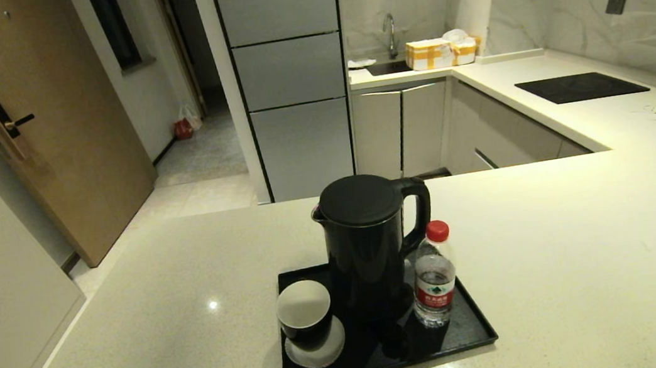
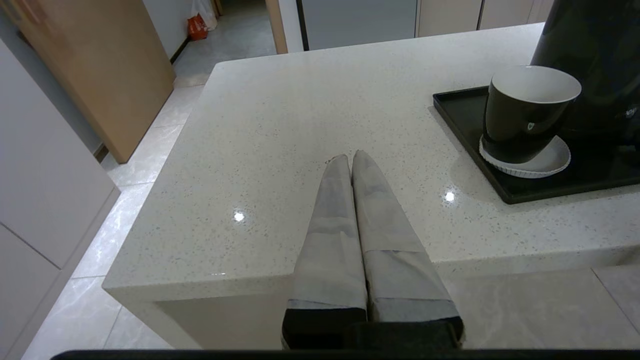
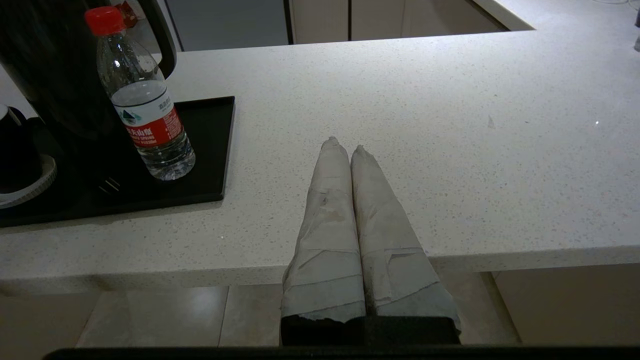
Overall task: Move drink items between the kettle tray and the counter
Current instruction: Pick up the tea cup
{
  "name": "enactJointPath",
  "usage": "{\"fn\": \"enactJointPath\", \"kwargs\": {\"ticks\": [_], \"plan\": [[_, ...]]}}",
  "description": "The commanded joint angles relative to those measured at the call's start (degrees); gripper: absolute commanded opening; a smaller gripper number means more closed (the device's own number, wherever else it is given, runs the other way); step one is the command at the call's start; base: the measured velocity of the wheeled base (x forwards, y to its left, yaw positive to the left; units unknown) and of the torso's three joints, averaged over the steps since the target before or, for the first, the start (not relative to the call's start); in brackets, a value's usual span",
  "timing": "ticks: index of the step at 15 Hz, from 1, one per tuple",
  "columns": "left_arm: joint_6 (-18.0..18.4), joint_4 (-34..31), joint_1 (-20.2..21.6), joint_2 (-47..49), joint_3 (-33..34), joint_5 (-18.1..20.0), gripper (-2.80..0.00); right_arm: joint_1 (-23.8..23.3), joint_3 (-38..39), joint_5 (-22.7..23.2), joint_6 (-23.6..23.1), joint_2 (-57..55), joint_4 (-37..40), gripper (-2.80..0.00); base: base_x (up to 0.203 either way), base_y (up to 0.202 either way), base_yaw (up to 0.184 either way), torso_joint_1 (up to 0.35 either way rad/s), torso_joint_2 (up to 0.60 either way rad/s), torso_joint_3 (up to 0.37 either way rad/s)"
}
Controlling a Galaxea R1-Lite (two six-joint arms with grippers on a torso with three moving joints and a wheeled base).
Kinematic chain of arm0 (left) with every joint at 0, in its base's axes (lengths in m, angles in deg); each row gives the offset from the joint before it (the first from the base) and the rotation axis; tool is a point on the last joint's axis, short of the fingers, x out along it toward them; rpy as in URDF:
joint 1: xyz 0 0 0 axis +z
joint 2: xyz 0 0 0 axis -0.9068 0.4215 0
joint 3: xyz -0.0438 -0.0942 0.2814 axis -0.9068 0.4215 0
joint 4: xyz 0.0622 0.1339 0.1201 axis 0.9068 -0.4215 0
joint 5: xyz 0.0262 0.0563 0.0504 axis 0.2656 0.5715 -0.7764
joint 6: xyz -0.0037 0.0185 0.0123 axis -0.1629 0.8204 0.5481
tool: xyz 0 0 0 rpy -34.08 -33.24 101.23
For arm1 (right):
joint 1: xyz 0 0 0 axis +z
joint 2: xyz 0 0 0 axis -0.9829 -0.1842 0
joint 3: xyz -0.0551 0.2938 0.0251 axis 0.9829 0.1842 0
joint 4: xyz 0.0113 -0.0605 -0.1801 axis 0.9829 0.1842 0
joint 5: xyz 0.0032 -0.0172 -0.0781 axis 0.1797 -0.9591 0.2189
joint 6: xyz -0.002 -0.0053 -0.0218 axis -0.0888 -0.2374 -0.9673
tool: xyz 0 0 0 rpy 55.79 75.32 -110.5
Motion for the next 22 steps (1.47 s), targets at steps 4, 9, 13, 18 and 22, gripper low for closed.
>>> {"fn": "enactJointPath", "kwargs": {"ticks": [4,9,13,18,22], "plan": [[-0.16,-16.17,-0.50,23.47,-27.68,3.47,-2.80,0.00,0.00,-0.06,0.02,0.00,0.02,-2.80,0.000,0.000,0.000,0.000,0.00,0.000],[5.89,-23.95,-2.41,45.05,-28.51,25.31,-2.80,0.00,0.00,0.00,0.02,0.00,0.02,-2.80,0.000,0.000,0.000,0.000,0.00,0.000],[12.30,-10.33,-4.08,56.66,-19.27,30.22,-2.80,-0.07,0.00,0.00,0.00,0.00,0.02,-2.80,0.000,0.000,0.000,0.000,0.00,0.000],[14.08,6.58,-5.57,69.52,-13.69,35.03,-2.80,0.00,0.00,-0.09,0.02,0.00,0.02,-2.80,0.000,0.000,0.000,0.000,0.00,0.000],[13.90,16.57,-7.81,74.86,-12.96,36.88,-2.80,0.00,0.00,0.00,0.02,0.00,0.02,-2.80,0.000,0.000,0.000,0.000,0.00,0.000]]}}
